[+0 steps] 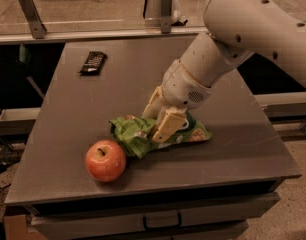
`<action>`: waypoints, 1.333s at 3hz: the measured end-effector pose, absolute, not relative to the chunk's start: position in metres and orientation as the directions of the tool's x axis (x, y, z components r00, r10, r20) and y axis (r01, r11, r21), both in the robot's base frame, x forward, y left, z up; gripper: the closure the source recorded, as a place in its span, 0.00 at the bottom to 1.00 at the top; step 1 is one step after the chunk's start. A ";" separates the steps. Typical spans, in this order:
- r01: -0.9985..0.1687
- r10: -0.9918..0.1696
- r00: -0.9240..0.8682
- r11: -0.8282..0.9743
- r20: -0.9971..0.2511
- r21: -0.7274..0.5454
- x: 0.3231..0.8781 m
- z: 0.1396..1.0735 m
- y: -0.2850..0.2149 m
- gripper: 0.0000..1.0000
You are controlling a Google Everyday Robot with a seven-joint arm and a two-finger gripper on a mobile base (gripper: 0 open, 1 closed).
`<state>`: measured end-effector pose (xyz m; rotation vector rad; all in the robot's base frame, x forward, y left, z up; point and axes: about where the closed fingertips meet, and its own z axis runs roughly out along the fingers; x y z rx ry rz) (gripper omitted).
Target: Move green rice chip bag near apple
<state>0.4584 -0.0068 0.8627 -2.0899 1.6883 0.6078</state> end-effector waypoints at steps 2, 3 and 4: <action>-0.989 -0.824 0.147 -0.116 -0.547 -0.091 0.473 0.877 -0.027 0.00; -0.985 -0.839 0.099 -0.005 -0.536 -0.175 0.495 0.904 -0.064 0.00; -0.956 -0.823 0.067 0.108 -0.564 -0.272 0.518 0.944 -0.107 0.00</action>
Offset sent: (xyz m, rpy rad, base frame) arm 0.0339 -0.0483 0.0305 0.0048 -0.1295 -0.1836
